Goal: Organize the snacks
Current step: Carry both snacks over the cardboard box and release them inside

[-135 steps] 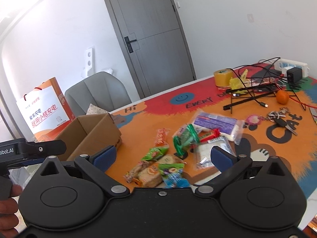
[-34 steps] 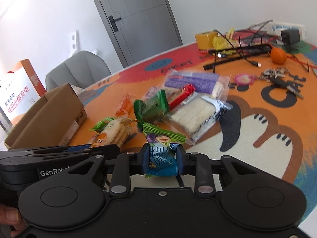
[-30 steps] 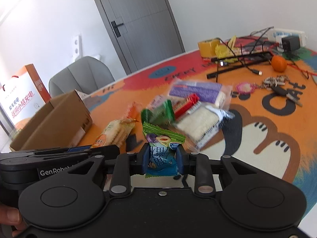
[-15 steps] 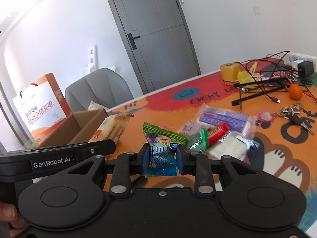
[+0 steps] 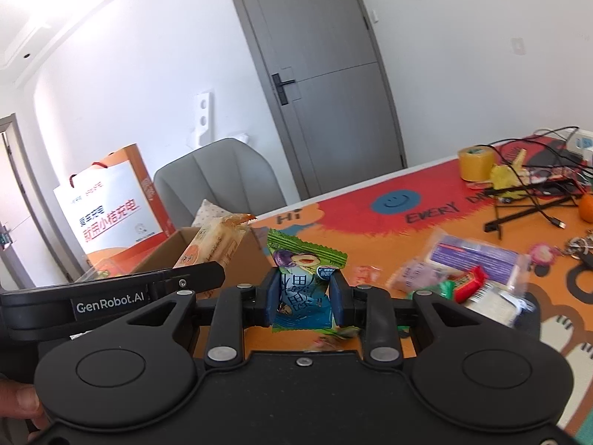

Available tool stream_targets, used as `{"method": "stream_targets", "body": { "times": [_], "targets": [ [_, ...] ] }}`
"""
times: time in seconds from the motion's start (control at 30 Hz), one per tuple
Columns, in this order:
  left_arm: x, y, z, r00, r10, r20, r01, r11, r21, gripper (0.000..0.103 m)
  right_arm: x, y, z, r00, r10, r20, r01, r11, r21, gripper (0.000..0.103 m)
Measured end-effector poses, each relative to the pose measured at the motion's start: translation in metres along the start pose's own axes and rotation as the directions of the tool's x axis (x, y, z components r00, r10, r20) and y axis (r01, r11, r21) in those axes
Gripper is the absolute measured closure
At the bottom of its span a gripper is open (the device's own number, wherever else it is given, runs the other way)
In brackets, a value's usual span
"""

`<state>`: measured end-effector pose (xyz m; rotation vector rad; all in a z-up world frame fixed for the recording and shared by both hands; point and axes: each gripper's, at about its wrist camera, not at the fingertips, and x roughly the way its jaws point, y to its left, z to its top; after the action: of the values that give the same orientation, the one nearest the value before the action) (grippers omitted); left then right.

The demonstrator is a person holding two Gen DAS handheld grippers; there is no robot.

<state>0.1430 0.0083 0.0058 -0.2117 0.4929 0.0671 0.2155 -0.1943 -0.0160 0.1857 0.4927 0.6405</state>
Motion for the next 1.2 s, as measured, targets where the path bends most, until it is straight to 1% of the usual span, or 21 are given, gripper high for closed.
{"method": "stream_targets", "body": {
  "times": [0.27,0.57,0.8,0.93,1.13,1.2],
  "targets": [
    [-0.005,0.035,0.012,0.998,0.061,0.023,-0.06,0.997,-0.04,0.07,0.022,0.026,0.009,0.998,0.055,-0.01,-0.056,0.998,-0.031,0.074],
    [-0.002,0.081,0.019,0.99,0.139,0.027,-0.136,0.986,-0.095,0.07,0.049,0.057,0.016,0.993,0.112,-0.031,-0.114,0.991,-0.066,0.074],
    [0.014,0.106,0.029,0.988,0.157,-0.006,-0.156,0.982,-0.104,0.07,0.075,0.07,0.022,0.989,0.139,-0.053,-0.142,0.988,-0.067,0.074],
    [0.03,0.114,0.034,0.986,0.162,-0.03,-0.164,0.981,-0.099,0.07,0.091,0.073,0.025,0.988,0.138,-0.067,-0.142,0.988,-0.061,0.074],
    [0.054,0.125,0.034,0.979,0.185,-0.079,-0.193,0.976,-0.103,0.07,0.113,0.078,0.027,0.987,0.138,-0.088,-0.143,0.988,-0.05,0.074],
    [0.058,0.129,0.032,0.977,0.192,-0.088,-0.202,0.973,-0.112,0.067,0.118,0.079,0.026,0.986,0.137,-0.096,-0.142,0.989,-0.048,0.074]
  ]
}}
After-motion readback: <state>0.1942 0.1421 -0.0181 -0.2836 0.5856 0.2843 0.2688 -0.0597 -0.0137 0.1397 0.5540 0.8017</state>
